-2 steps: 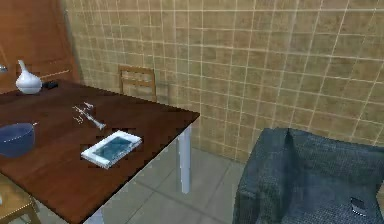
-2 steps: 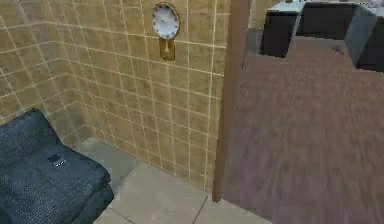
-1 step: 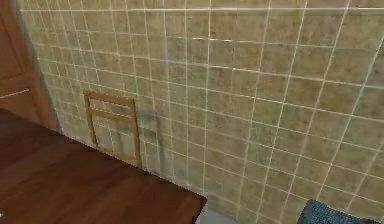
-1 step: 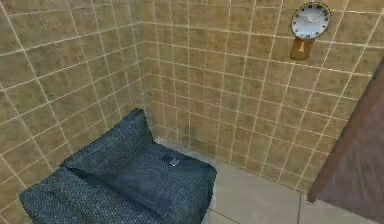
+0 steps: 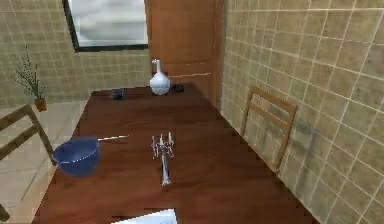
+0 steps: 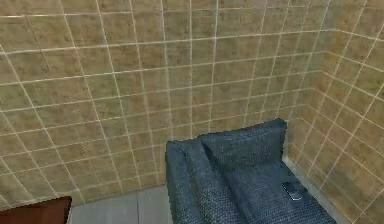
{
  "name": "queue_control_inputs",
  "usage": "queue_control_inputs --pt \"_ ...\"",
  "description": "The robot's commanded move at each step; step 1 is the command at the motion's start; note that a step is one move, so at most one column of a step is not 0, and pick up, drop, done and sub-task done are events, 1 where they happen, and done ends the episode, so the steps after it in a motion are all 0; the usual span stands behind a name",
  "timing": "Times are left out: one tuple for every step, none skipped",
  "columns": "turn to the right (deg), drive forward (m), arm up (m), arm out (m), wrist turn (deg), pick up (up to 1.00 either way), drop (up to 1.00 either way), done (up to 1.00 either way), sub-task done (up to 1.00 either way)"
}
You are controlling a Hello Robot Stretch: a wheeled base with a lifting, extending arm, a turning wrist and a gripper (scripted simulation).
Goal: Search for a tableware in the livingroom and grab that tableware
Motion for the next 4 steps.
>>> queue_control_inputs --pt "-45.0 0.0 0.0 0.0 0.0 0.0 0.0 0.0 0.0" --pt "-45.0 0.0 0.0 0.0 0.0 0.0 0.0 0.0 0.0" --pt "-30.0 0.0 0.0 0.0 0.0 0.0 0.0 0.0 0.0" --pt "12.0 0.0 0.0 0.0 0.0 0.0 0.0 0.0 0.0"
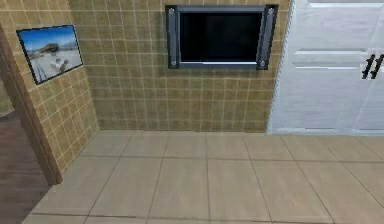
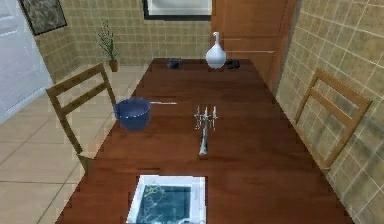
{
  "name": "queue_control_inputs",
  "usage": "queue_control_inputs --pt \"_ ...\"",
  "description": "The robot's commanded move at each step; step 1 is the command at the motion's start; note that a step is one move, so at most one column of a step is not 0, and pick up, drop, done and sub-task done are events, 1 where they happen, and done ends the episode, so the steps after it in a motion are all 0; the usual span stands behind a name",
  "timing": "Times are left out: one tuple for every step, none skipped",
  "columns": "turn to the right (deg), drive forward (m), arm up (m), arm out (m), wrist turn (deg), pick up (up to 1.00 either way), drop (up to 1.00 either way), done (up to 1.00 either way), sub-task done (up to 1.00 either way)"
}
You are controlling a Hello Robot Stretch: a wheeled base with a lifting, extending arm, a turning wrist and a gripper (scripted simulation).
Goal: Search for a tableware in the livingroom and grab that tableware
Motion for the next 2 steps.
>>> queue_control_inputs --pt "0.0 0.15 0.0 0.0 0.0 0.0 0.0 0.0 0.0" --pt "0.0 0.0 0.5 0.0 0.0 0.0 0.0 0.0 0.0"
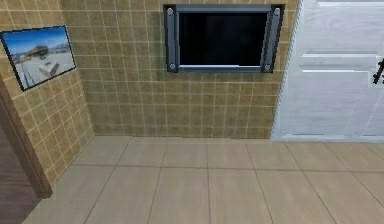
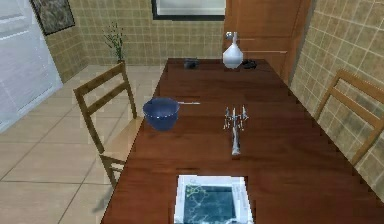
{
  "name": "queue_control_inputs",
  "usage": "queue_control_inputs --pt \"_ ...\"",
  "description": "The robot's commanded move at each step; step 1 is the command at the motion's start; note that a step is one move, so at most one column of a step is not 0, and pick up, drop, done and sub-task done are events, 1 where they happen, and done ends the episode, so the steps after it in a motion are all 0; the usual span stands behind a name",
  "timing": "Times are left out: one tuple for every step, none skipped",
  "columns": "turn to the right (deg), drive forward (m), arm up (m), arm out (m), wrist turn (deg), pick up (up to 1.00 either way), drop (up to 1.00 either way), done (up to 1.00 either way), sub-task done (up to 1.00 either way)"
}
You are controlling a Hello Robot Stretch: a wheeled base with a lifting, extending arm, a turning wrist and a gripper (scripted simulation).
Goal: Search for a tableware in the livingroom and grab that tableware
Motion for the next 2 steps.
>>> queue_control_inputs --pt "0.0 0.0 0.38 0.0 0.0 0.0 0.0 0.0 0.0" --pt "0.0 0.0 0.0 0.5 0.0 0.0 0.0 0.0 0.0"
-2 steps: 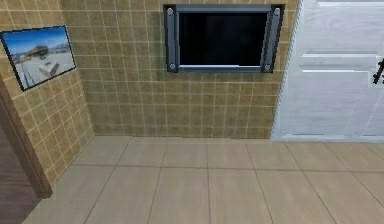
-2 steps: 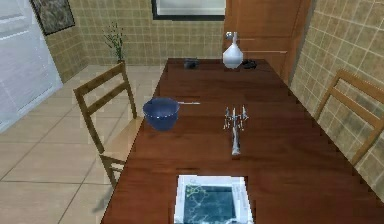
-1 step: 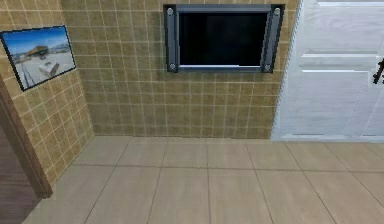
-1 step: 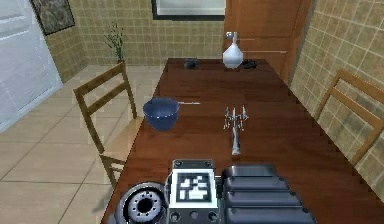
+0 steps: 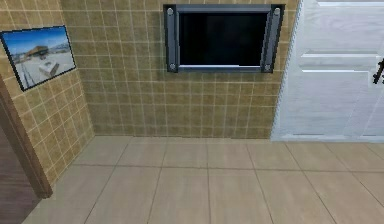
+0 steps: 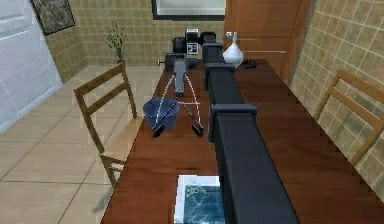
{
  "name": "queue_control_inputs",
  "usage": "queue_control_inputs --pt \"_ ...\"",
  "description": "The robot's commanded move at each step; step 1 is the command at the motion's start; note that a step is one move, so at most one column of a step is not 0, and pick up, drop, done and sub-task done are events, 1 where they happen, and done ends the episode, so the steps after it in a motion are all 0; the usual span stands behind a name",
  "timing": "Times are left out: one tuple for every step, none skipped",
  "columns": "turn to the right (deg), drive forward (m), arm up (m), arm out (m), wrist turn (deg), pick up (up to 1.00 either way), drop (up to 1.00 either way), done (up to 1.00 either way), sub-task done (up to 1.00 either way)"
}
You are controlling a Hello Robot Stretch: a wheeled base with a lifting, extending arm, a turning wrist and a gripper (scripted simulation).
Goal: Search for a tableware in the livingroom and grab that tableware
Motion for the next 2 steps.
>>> queue_control_inputs --pt "0.0 0.0 0.0 0.0 45.0 0.0 0.0 0.0 0.0" --pt "0.0 0.0 0.0 0.0 45.0 0.0 0.0 0.0 0.0"
